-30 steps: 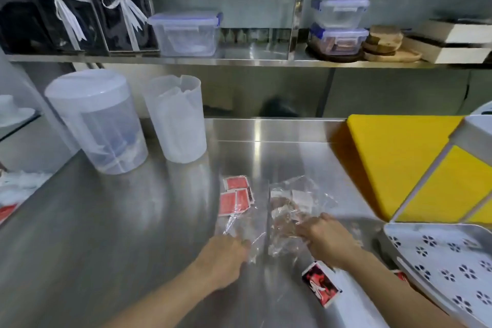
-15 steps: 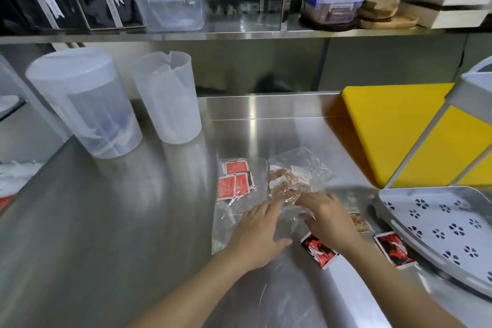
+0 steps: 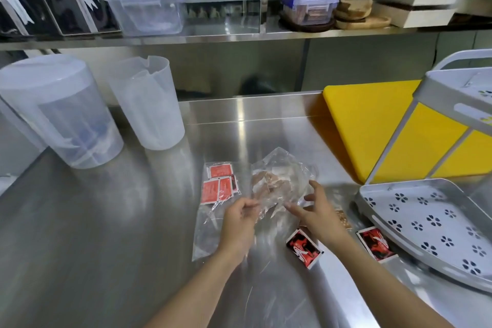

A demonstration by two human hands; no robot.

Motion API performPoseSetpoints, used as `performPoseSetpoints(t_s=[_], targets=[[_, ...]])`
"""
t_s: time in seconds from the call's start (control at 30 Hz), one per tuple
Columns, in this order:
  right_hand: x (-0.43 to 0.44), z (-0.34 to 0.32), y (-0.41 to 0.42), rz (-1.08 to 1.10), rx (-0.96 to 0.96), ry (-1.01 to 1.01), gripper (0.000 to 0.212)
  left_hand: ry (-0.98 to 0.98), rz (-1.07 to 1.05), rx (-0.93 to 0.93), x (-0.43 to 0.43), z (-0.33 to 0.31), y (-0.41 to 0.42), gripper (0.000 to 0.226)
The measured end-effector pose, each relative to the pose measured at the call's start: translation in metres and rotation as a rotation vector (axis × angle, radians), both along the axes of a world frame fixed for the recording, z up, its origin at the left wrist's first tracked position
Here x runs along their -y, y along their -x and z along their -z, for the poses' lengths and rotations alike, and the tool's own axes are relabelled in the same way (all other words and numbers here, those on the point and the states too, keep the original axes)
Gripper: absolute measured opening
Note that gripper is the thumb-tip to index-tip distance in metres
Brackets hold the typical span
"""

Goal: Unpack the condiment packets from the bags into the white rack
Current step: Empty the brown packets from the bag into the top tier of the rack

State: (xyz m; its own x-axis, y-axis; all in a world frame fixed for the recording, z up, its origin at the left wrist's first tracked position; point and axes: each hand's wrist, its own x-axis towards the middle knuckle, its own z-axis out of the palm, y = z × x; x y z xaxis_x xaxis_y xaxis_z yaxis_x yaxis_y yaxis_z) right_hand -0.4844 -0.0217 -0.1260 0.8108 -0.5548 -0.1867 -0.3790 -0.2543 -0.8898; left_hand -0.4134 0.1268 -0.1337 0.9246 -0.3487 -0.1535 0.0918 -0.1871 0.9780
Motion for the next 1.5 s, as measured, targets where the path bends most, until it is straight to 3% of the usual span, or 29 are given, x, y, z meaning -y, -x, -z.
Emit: performPoseSetpoints(t_s=[0.07,0.2,0.27,0.33,0.4,0.57,0.7,0.87,1.0,1.17,1.27,1.33,1.4,1.47,1.5], targets=[[-0.002,0.001,-0.003,-0.045,-0.062,0.022,0.084,0.079,-0.135,-0.170,-0.005,0.006,-0.002,0.014],[-0.011,0.002,-0.016,-0.085,0.056,-0.028,0.095,0.085,-0.206,-0.317,-0.017,0.012,-0.008,0.024],[-0.009,0.007,-0.023,-0.157,-0.034,0.193,0.091,0.064,-0.129,-0.282,-0.022,0.008,-0.010,0.029],[-0.002,0.010,-0.029,-0.192,-0.131,0.479,0.056,0.017,-0.031,-0.206,-0.028,0.002,-0.012,0.026],[0.002,0.009,-0.035,-0.173,-0.079,0.652,0.020,-0.025,0.061,-0.138,-0.031,-0.004,-0.013,0.023],[0.004,-0.018,-0.048,-0.255,0.060,0.790,0.015,-0.096,0.203,0.139,-0.023,-0.017,-0.010,0.069],[0.001,-0.060,-0.057,-0.400,0.185,0.852,0.020,-0.043,0.109,0.242,-0.010,-0.036,-0.019,0.029],[0.003,-0.110,-0.057,-0.184,0.470,0.951,0.018,0.090,0.005,0.247,-0.005,-0.083,-0.041,0.018],[0.016,-0.135,-0.054,0.020,0.650,0.658,0.012,0.092,-0.050,0.390,-0.003,-0.128,-0.061,0.033],[0.052,-0.112,-0.055,0.251,0.547,0.163,0.027,0.065,0.021,0.663,-0.002,-0.177,-0.081,0.033],[0.055,-0.100,-0.049,0.029,0.304,0.034,0.042,0.085,0.102,0.760,-0.004,-0.199,-0.085,0.033],[0.049,-0.094,-0.048,-0.141,0.184,0.014,0.071,0.133,0.172,0.772,-0.005,-0.210,-0.087,0.040],[0.042,-0.091,-0.053,-0.213,0.184,-0.066,0.094,0.234,0.231,0.706,-0.007,-0.221,-0.086,0.036],[0.039,-0.091,-0.062,-0.221,0.278,-0.209,0.091,0.273,0.246,0.635,-0.009,-0.227,-0.086,0.026],[0.038,-0.094,-0.066,-0.187,0.335,-0.292,0.072,0.263,0.231,0.622,-0.010,-0.228,-0.087,0.023]])
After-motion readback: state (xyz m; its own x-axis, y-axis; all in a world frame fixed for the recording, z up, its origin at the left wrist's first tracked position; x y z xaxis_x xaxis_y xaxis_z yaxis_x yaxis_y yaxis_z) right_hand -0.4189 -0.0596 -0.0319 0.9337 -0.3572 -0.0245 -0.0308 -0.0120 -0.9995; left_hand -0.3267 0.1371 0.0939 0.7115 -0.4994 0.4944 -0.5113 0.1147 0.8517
